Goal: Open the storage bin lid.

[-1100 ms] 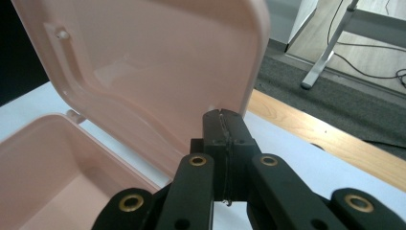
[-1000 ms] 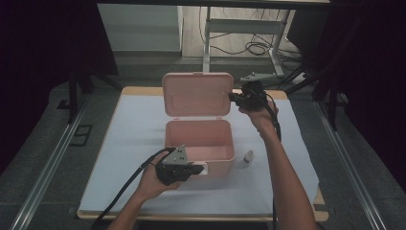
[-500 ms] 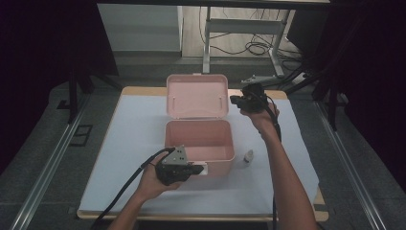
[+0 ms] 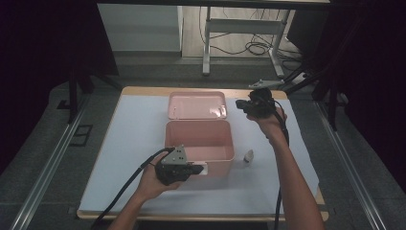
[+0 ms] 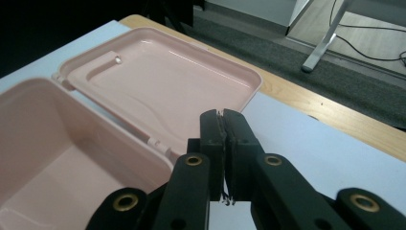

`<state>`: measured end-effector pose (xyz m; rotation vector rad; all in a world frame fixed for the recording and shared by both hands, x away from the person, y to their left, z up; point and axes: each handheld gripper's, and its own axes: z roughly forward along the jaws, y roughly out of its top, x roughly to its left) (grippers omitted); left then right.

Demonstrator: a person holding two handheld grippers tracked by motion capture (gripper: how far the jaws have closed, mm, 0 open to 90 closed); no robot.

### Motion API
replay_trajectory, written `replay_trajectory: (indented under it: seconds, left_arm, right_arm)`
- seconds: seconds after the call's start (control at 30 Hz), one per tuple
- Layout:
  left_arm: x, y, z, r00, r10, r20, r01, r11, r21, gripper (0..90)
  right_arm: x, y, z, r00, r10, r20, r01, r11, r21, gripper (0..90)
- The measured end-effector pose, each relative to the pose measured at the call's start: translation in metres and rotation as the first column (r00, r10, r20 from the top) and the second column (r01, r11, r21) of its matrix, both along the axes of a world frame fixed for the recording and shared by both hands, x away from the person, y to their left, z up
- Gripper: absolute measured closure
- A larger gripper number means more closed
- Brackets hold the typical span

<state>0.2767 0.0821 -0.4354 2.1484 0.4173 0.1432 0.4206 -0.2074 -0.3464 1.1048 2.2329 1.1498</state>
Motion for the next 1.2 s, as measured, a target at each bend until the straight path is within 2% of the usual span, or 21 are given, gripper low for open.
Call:
replay_trajectory:
  seconds: [0.6,1.03,1.2]
  left_arm:
    - [0.001,0.002,-0.001,0.9999,-0.002,-0.013,0.002,0.9999,-0.016,90.0]
    - [0.001,0.002,-0.002,0.9999,-0.002,-0.012,0.002,0.9999,-0.016,90.0]
    - [0.001,0.001,-0.002,0.9999,0.000,-0.015,-0.001,0.9998,-0.021,90.0]
  right_arm:
    - [-0.021,-0.011,-0.011,0.9979,0.046,-0.044,-0.049,0.9972,-0.057,62.3]
    - [-0.033,-0.019,-0.022,0.9934,0.058,-0.099,-0.068,0.9922,-0.104,56.4]
    - [-0.040,-0.020,-0.027,0.9886,0.069,-0.134,-0.087,0.9874,-0.132,55.1]
